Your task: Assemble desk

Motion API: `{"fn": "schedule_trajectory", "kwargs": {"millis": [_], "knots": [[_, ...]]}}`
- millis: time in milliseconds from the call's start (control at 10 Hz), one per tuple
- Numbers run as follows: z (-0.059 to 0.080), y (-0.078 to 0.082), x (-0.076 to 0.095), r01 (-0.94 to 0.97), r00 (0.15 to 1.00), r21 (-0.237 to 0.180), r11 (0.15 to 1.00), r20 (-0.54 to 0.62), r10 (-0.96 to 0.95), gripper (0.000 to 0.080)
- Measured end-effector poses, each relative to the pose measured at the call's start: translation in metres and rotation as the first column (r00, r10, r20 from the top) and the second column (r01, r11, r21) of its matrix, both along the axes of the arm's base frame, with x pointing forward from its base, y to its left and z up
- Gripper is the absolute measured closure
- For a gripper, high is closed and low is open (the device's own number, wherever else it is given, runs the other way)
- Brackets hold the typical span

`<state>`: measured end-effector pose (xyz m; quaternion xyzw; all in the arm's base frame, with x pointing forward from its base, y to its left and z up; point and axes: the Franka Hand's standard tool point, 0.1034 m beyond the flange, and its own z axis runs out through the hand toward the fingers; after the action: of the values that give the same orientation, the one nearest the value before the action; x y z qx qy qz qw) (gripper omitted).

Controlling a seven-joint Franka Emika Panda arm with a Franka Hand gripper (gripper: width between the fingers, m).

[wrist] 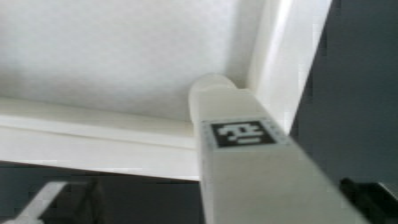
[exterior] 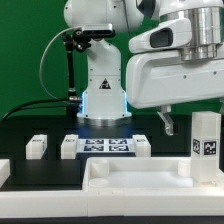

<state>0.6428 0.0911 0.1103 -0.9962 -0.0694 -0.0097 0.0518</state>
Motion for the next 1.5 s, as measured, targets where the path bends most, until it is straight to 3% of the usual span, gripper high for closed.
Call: {"fn": "schedule_trajectory", "kwargs": {"millis": [100,300,400,500,900,1200,1500], "knots": [[-0.0001,0.0016,0.0001,0.004,1.000,0.001,1.000,-0.002,-0.004,0.0150],[-0.0005,0.0020,-0.0002,0.024,1.000,0.002,1.000,-0.004,-0.024,0.0400],[-0.0005,0.0031,-0.0004,0.114,0.993,0.005,0.993,-0.014,-0.114,0.0400],[-0.0005,0.0034,-0.0004,0.160,0.987,0.005,0.987,-0.020,-0.160,0.0512],[-0.0007,0.0055,-0.0009,0.397,0.917,0.000,0.918,-0.048,-0.396,0.0512],[-0.0016,0.0098,0.0007,0.710,0.703,0.002,0.705,-0.073,-0.708,0.0512],[-0.0026,0.0094,-0.0011,0.949,0.315,0.020,0.316,-0.150,-0.937,0.0511]]}}
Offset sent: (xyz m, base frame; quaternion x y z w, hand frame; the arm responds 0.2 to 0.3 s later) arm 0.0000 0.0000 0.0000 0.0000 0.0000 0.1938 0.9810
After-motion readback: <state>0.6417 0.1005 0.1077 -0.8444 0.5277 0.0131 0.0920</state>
